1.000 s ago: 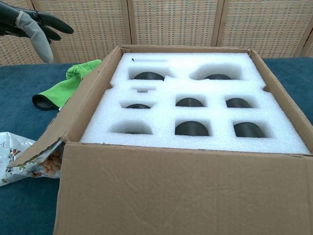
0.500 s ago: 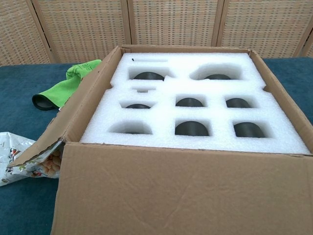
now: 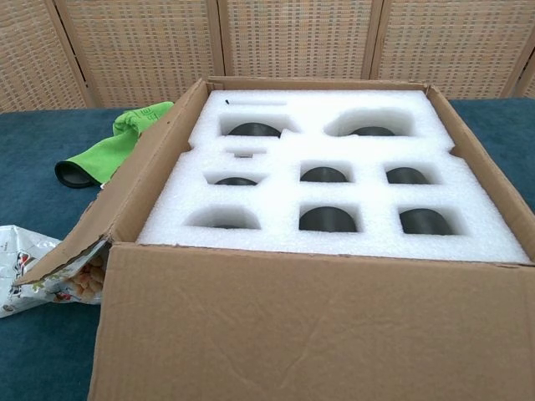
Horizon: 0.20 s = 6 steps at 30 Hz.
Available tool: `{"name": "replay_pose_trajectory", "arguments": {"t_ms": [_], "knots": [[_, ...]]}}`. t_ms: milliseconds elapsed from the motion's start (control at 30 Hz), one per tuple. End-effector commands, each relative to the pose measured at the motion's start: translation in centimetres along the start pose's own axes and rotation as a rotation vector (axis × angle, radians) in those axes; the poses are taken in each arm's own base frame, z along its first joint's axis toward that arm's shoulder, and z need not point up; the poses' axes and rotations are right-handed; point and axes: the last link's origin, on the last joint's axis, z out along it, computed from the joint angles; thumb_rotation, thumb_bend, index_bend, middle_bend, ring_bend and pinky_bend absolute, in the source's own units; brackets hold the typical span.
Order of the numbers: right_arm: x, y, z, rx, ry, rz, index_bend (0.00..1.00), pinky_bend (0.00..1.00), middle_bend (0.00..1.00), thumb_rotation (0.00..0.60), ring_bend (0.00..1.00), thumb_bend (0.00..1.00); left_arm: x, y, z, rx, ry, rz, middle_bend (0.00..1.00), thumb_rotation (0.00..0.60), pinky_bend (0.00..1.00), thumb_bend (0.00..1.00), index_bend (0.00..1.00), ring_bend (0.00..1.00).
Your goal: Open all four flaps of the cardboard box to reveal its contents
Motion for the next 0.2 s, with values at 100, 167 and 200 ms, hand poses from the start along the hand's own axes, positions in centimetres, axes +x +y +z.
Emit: {"name": "replay_pose_trajectory", "arguments": {"t_ms": [100, 167, 200], "knots": [[-0.46, 0.15, -0.67, -0.003, -0.011, -0.012, 0.03, 0.0, 0.0, 0.6, 0.0, 0.67, -0.34, -0.57, -1.26, 0.021, -0.01, -0.001, 0.0, 0.431, 0.0, 0.18, 0.18, 0.0], [-0.68, 0.25, -0.94, -0.003, -0.016, -0.015, 0.03, 0.0, 0.0, 0.6, 0.0, 0.67, -0.38, -0.83, -1.57, 0.026, -0.015, 0.005, 0.0, 0.431, 0.0, 0.18, 0.18, 0.0], [-0.77, 0.3, -1.06, -0.004, -0.017, -0.014, 0.03, 0.0, 0.0, 0.6, 0.0, 0.67, -0.38, -0.9, -1.67, 0.027, -0.016, 0.006, 0.0, 0.43, 0.0, 0.18, 0.18, 0.0]]}}
